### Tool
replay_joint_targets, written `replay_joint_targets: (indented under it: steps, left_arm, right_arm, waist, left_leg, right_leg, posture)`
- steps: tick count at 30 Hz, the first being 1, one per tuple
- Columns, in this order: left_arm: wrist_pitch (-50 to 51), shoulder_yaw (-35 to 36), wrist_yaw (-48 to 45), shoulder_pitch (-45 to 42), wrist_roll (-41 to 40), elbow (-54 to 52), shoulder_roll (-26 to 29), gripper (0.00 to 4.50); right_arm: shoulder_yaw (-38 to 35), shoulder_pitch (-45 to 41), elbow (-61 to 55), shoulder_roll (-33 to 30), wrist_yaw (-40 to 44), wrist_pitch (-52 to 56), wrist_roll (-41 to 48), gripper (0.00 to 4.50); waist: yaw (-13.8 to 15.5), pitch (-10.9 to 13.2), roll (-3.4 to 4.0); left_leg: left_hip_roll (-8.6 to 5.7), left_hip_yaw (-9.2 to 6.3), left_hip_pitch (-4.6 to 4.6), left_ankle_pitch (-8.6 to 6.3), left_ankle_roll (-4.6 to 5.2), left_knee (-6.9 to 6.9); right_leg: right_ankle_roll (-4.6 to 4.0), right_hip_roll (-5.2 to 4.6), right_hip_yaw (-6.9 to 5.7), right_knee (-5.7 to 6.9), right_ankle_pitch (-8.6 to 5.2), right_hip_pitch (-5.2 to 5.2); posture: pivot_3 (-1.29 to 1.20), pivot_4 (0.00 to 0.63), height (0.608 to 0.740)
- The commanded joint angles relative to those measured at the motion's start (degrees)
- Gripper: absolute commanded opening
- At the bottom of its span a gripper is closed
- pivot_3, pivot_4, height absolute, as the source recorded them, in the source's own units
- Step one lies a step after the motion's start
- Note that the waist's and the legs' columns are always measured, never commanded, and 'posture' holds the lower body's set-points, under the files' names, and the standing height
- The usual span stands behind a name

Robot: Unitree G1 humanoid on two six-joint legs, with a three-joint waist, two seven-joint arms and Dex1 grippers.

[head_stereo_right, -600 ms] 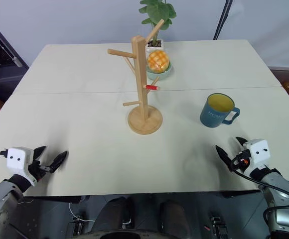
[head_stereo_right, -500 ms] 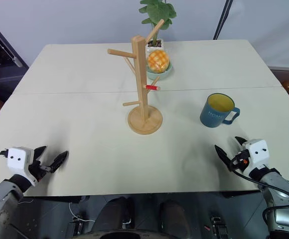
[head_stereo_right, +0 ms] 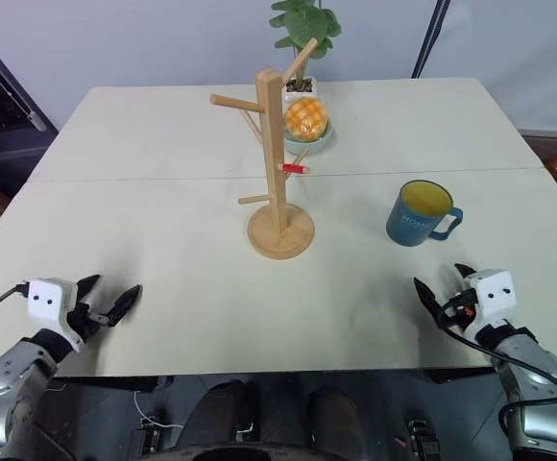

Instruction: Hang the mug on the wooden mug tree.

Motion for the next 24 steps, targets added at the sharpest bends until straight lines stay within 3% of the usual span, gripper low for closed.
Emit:
replay_joint_targets:
  steps: [1,11,17,24]
  left_arm:
    - [-0.4,-6.0,-5.4,0.4,-0.6,-5.0,0.8,4.46]
    - [-3.7,-20.8,-18.4,-8.1,1.0,-14.3,5.6,4.46]
    - [-3.1,-20.7,-16.2,-16.0,-1.7,-11.4,1.8,4.46]
    - [-2.2,-21.9,-17.4,-17.3,-2.0,-11.8,2.0,4.46]
  right_arm:
    - [-1.2,-0.1,-3.5,0.5,-2.6,0.4,-0.2,4.49]
    - [-2.0,-2.4,-10.0,7.5,-15.8,2.7,-1.1,4.49]
    - [-1.7,-6.7,-8.7,8.7,-20.2,3.8,-2.5,4.49]
    - [-2.0,-9.9,-5.1,8.0,-20.9,4.5,-2.3,4.49]
  waist:
    - [-0.1,0.0,-0.01]
    - [-0.2,0.0,0.0]
    - [-0.2,0.0,-0.01]
    - [-0.2,0.0,-0.03]
  left_leg:
    - [0.0,0.0,-0.04,0.0,0.0,0.02]
    - [-0.01,0.03,-0.42,0.07,-0.03,0.1]
    - [-0.03,0.04,-0.39,0.26,0.09,0.16]
    - [-0.03,0.05,-0.42,0.28,0.1,0.14]
  right_leg:
    - [0.03,-0.01,0.0,0.0,0.02,-0.01]
    - [0.19,0.04,-0.06,0.35,0.1,-0.49]
    - [0.33,0.04,-0.06,0.42,0.18,-0.44]
    - [0.37,0.15,-0.06,0.42,0.2,-0.46]
  posture:
    - [0.0,0.15,0.739]
    - [0.0,0.15,0.739]
    - [0.0,0.15,0.739]
    - [0.0,0.15,0.739]
